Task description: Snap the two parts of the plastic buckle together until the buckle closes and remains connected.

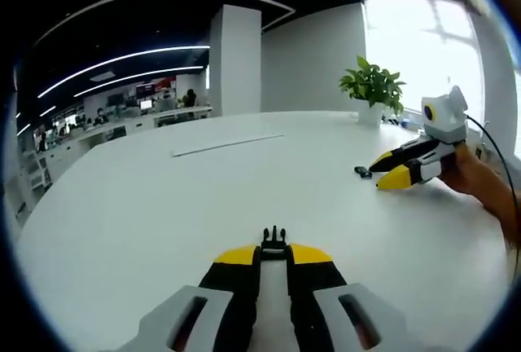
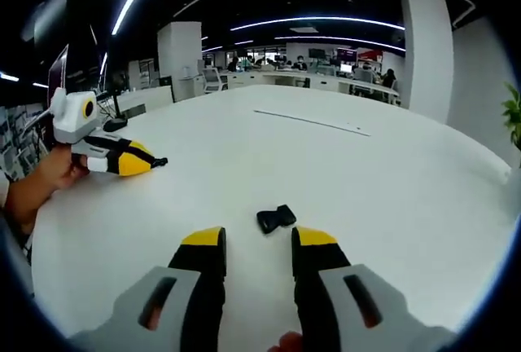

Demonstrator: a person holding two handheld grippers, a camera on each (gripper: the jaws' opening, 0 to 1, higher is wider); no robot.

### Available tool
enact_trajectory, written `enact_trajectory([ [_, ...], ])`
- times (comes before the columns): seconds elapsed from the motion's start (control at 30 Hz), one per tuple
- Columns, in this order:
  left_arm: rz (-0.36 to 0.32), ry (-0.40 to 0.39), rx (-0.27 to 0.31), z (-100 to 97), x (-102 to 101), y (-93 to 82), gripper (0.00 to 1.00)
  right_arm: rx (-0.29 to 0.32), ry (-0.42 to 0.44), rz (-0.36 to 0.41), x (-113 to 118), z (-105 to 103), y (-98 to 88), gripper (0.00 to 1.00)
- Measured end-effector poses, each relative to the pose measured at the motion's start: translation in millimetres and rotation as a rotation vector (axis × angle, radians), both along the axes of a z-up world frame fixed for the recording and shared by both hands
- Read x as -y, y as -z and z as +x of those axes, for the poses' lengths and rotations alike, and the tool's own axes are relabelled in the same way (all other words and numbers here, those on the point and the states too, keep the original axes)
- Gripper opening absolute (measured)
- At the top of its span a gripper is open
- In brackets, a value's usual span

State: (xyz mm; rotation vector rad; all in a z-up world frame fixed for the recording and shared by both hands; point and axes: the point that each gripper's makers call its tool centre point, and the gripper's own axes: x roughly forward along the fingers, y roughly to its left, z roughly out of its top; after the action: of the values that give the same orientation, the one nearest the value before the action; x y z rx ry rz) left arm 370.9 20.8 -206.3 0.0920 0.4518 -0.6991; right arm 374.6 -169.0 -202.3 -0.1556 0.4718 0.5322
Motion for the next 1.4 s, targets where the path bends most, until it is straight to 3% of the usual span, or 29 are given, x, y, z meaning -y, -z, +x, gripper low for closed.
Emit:
enact_trajectory([
  [0.7, -0.018, 0.007, 0.01, 2.9, -1.7, 0.3, 0.12, 0.041, -0.059, 0.011, -12.1, 12.9, -3.8, 0.33],
  [0.9, -0.016, 0.007, 0.013, 3.4, -1.0, 0.4, 0.12, 0.056, -0.015, 0.026, -1.2, 17.2, -9.9, 0.3],
  [1.13, -0.016, 0.006, 0.014, 4.0, -0.7, 0.5, 0.12, 0.054, 0.042, -0.012, 9.3, 19.1, -6.3, 0.2],
  [1.4, -0.01, 0.005, 0.019, 4.8, -0.2, 0.5, 0.12, 0.038, 0.046, -0.006, 7.2, 17.4, -3.5, 0.19],
])
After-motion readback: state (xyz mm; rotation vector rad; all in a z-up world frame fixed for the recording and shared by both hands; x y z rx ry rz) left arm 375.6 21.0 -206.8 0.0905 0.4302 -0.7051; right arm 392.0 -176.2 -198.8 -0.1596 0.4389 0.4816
